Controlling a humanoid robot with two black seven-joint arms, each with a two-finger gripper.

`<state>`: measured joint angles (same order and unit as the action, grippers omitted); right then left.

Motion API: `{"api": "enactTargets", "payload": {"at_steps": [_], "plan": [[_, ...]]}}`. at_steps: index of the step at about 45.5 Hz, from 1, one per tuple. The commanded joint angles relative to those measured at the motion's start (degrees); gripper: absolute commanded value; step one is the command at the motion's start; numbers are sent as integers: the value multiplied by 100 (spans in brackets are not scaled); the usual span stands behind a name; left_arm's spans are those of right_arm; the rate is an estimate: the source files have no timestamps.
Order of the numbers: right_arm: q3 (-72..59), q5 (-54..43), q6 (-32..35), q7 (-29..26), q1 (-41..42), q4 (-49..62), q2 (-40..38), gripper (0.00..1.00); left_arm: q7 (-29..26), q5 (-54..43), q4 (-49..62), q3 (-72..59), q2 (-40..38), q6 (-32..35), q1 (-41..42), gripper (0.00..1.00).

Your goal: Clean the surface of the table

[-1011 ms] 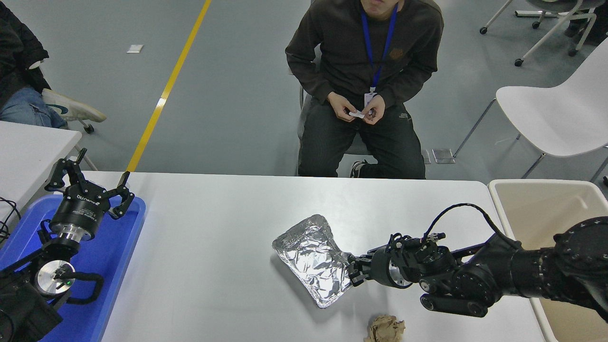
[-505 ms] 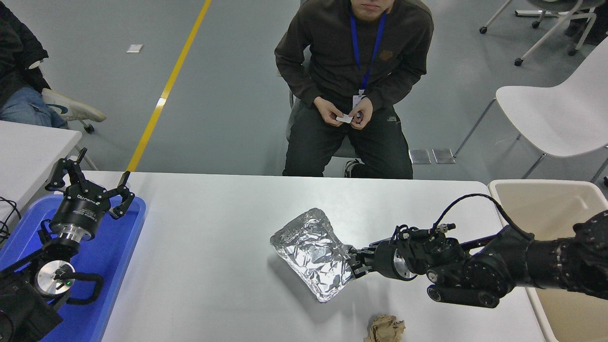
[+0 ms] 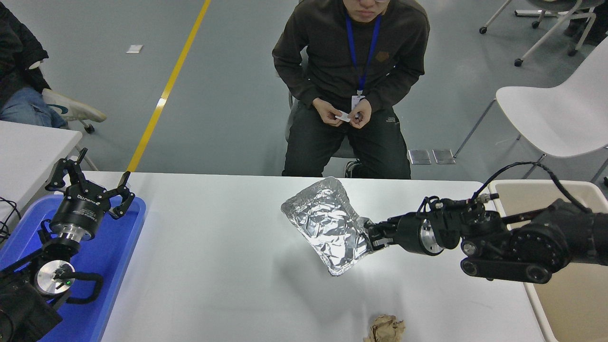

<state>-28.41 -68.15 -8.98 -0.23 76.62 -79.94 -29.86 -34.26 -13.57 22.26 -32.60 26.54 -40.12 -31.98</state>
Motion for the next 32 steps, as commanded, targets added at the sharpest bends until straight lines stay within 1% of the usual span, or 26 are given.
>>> {"api": "enactTargets", "payload": {"at_steps": [1,8,16,22,32], "plan": [[46,214,90,-4,511,-680,-652,0,-2,-6,6,0,0,-4,-1,100],[46,250,125,5,811,-1033,-1021,0,-2,-6,6,0,0,-4,-1,100],[46,250,195,5,828,-1033,-1259,0,-2,3,-3,0,0,-4,-1,100],[81,250,204,5,828,-1059,-1636,0,-2,-6,6,0,0,-4,-1,100],[90,241,222,233,846,-1112,-2208,0,-2,3,6,0,0,4,-1,100]]}}
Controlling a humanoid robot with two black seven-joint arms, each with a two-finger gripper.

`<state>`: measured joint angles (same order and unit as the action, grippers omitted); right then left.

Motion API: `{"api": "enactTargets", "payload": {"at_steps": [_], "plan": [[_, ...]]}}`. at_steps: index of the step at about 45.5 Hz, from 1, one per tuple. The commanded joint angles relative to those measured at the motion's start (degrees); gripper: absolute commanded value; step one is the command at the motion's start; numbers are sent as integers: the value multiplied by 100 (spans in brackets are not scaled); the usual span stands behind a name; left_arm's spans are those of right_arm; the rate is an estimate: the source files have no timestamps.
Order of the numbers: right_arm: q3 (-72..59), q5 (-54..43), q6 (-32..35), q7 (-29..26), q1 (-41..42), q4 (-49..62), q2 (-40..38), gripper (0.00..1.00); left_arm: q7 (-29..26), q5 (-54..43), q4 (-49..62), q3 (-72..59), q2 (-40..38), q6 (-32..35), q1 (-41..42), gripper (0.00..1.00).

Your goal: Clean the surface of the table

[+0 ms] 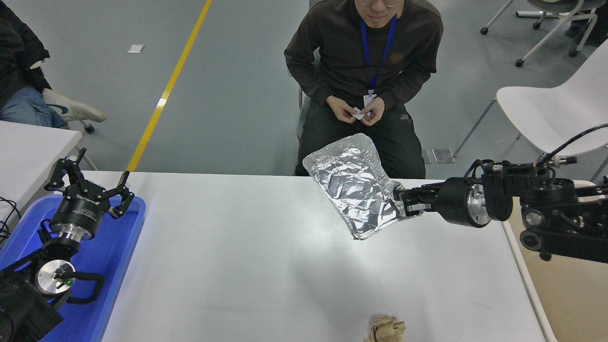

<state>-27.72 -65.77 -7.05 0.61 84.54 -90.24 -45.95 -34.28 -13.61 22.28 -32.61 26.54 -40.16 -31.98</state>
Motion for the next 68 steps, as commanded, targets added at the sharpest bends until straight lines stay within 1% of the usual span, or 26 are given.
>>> {"api": "enactTargets", "payload": {"at_steps": [1,12,19,27,33,45,55,68], "plan": [[21,3,28,168,54,-82,-669,0,0,-2,5,0,0,-1,8,100],[21,3,107,352,10,-64,-1319,0,0,-2,4,0,0,-1,-1,100],[-32,-24,116,624,-104,-12,-1812,0,0,7,5,0,0,-1,-1,100],[-14,3,107,739,-420,190,-2199,0,0,7,-4,0,0,-1,8,100],[21,3,107,774,-632,427,-2427,0,9,-2,-4,0,0,-1,-1,100],[30,134,98,1178,-965,1218,-2761,0,0,-2,-4,0,0,8,8,100],[30,433,81,1425,-1528,2150,-2683,0,0,-2,-4,0,0,-1,8,100],[100,1022,46,1583,-2239,3292,-2191,0,0,-2,-4,0,0,8,-1,100]]}}
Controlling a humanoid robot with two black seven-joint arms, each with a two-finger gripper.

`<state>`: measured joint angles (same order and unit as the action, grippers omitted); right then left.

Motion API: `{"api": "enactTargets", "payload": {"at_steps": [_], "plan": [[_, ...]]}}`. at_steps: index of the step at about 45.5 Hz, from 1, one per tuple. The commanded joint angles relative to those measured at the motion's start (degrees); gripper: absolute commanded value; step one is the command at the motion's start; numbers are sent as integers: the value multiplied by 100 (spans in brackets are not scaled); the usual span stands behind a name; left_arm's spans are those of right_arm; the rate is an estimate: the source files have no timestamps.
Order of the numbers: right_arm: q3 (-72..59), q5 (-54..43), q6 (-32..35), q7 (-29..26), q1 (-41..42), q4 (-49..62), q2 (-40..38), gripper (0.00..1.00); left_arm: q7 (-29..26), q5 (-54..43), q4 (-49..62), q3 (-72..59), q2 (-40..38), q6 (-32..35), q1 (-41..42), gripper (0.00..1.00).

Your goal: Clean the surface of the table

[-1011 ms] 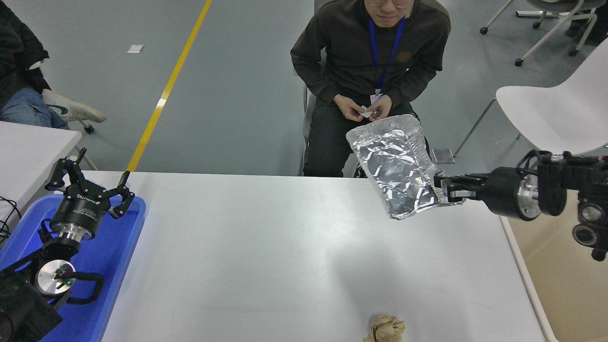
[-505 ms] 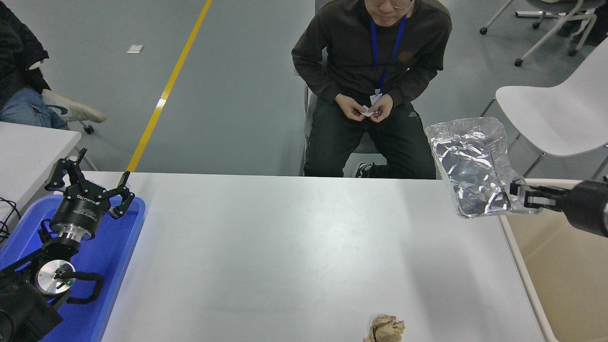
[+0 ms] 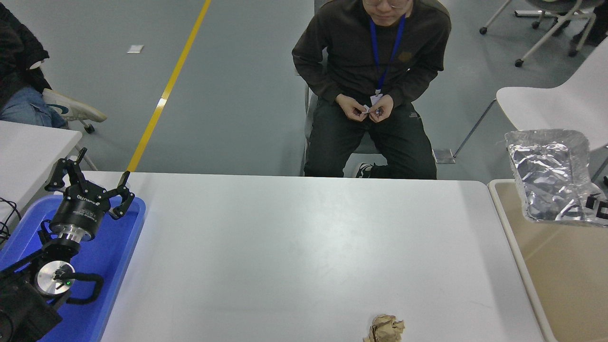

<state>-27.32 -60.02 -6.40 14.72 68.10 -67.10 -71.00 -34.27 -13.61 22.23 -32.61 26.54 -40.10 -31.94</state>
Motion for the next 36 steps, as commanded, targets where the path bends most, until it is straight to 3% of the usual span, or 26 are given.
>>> {"api": "enactTargets", "payload": {"at_steps": [1,20,36], "plan": [[87,500,-19,189,-665,1075,359,0,-1,-1,0,0,0,2,-5,100],[1141,755,7,435,-2572,3281,1571,0,-1,-1,0,0,0,2,-5,100],[1116,878,34,690,-3267,5802,3100,0,-1,-1,0,0,0,2,4,100]]}}
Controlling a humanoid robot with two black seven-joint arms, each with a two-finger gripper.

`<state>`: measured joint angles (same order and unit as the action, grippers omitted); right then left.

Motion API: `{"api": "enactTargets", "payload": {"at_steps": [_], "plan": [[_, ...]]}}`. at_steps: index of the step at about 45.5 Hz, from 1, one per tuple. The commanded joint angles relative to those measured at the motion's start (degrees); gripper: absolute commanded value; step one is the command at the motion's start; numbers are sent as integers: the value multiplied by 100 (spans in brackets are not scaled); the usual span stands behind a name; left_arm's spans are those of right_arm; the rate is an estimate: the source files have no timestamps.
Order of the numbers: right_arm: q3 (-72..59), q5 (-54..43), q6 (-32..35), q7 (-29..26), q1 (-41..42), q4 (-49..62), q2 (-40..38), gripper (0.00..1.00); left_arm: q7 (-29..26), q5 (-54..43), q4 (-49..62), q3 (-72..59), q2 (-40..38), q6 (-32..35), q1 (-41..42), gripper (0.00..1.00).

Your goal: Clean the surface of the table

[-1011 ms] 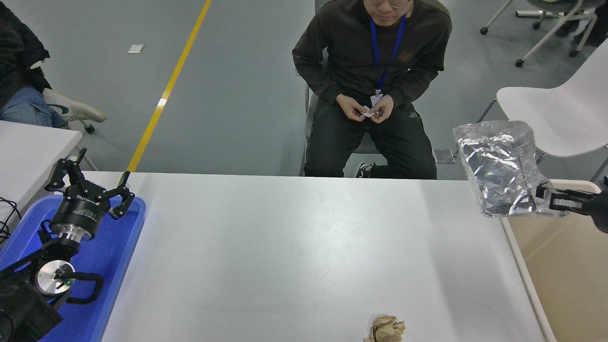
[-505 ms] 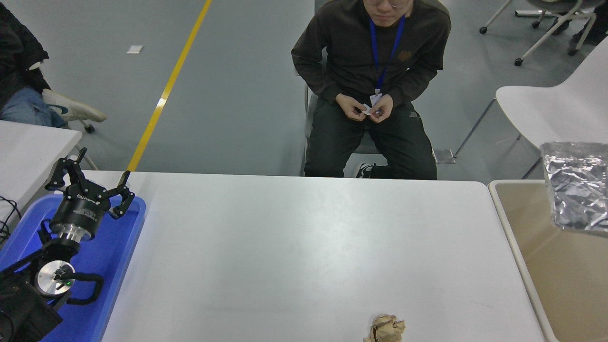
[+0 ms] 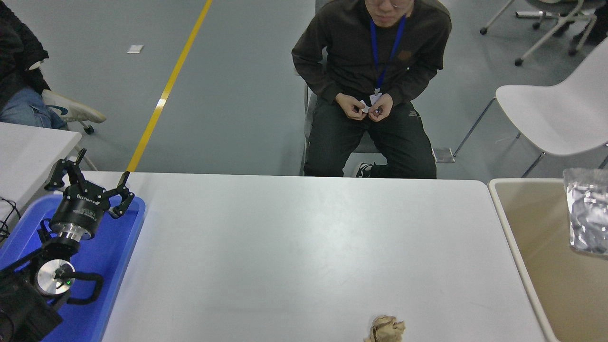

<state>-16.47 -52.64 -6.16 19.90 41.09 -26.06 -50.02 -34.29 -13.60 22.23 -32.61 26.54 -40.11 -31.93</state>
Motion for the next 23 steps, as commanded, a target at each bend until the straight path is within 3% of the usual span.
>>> {"api": "enactTargets", "payload": {"at_steps": [1,7,23], "plan": [[21,175,18,190,-611,1866,1108,0,1,-2,0,0,0,-6,3,100],[-146,281,18,216,-787,2482,1547,0,1,-2,0,0,0,3,3,100],[-208,369,0,58,-884,2650,2093,0,1,-2,0,0,0,3,3,100]]}}
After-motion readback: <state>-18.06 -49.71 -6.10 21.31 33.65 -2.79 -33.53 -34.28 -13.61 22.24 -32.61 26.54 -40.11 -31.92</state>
